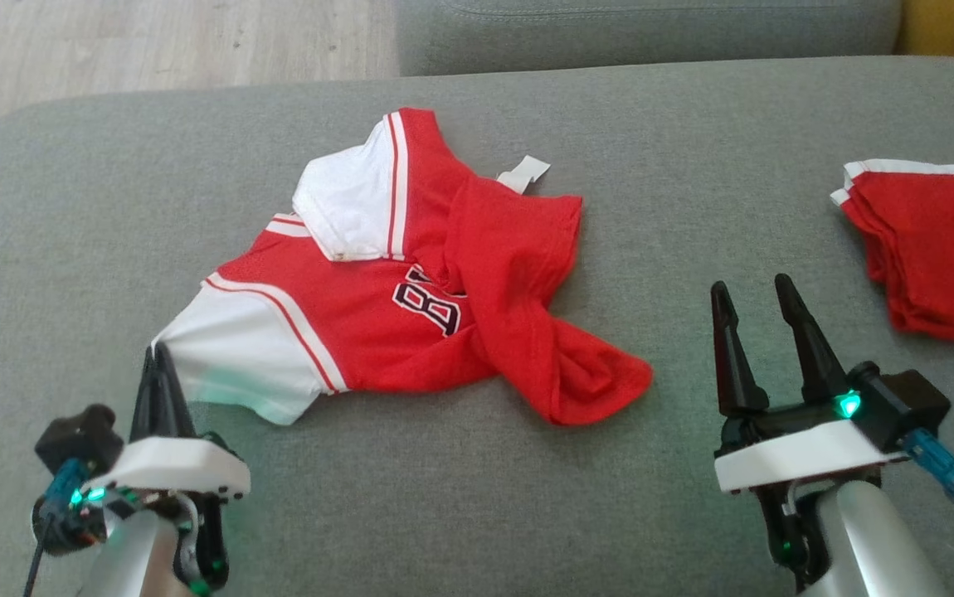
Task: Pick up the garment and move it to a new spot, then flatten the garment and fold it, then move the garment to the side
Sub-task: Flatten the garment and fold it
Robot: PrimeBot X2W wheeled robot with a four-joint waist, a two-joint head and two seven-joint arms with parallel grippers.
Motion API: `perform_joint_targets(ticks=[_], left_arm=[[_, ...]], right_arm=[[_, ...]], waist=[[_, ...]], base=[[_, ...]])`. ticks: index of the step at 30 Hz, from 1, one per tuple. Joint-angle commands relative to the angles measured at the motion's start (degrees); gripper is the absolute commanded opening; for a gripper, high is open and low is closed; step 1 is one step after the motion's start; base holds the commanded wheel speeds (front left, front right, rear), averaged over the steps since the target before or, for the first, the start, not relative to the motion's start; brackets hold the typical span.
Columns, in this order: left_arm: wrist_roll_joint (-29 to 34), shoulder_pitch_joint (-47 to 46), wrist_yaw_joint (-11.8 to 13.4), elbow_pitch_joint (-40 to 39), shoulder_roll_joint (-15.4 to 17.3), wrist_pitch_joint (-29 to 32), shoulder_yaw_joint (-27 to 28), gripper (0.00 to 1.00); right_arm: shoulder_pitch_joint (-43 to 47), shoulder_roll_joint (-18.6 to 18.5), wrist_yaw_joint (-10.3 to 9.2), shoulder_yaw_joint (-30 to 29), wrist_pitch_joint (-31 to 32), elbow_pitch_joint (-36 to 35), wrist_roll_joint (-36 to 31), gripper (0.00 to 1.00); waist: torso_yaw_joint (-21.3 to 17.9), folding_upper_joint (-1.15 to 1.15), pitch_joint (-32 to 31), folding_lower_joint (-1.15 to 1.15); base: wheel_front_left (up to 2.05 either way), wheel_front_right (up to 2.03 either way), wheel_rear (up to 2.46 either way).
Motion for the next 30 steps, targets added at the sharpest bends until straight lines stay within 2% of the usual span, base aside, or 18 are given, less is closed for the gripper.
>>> perform_joint_targets(ticks=[1,2,3,7,16,24,30], left_arm=[[-0.2,-1.0,0.3,-2.0,1.9,-0.5,1.7,0.03],[0.0,-0.8,0.4,-2.2,1.9,-0.5,1.6,0.88],[0.1,-0.8,0.4,-2.6,1.8,-0.5,1.5,1.0],[0.7,-1.0,-0.1,-5.4,1.1,-0.8,1.2,1.0],[5.7,2.1,-4.7,-18.1,-1.7,-1.0,0.6,1.0],[8.7,5.9,-6.2,-20.5,-3.8,-1.1,-1.1,1.0],[9.3,5.3,-7.0,-20.7,-4.9,-1.1,-1.7,1.0]], right_arm=[[-0.4,-0.1,-0.04,1.5,-0.6,-1.5,-0.6,1.0],[-0.4,-0.1,-0.04,1.6,-0.6,-1.4,-0.6,1.0],[-0.4,-0.1,-0.04,1.6,-0.6,-1.4,-0.6,1.0],[-0.6,-0.1,-0.04,1.5,-0.6,-1.2,-0.5,1.0],[-0.4,-0.1,-0.04,1.2,-0.6,-1.2,-0.2,1.0],[0.1,-0.1,-0.04,1.1,-0.6,-1.6,-0.3,1.0],[-1.7,-0.1,-0.04,0.7,-0.6,-1.5,-2.1,1.0]], waist=[[0.1,0.0,0.0,0.0],[0.1,0.0,0.0,0.0],[0.1,0.0,-0.1,0.0],[0.0,0.0,-0.3,0.0],[-0.1,0.0,-1.4,0.0],[0.7,0.0,-1.6,0.0],[2.7,0.0,0.5,0.0]], base=[[0.0,0.0,0.0],[0.0,0.0,0.0],[0.0,0.0,0.0],[0.0,0.0,0.0],[0.0,0.0,0.0],[0.0,0.0,0.0],[0.0,0.0,0.0]])
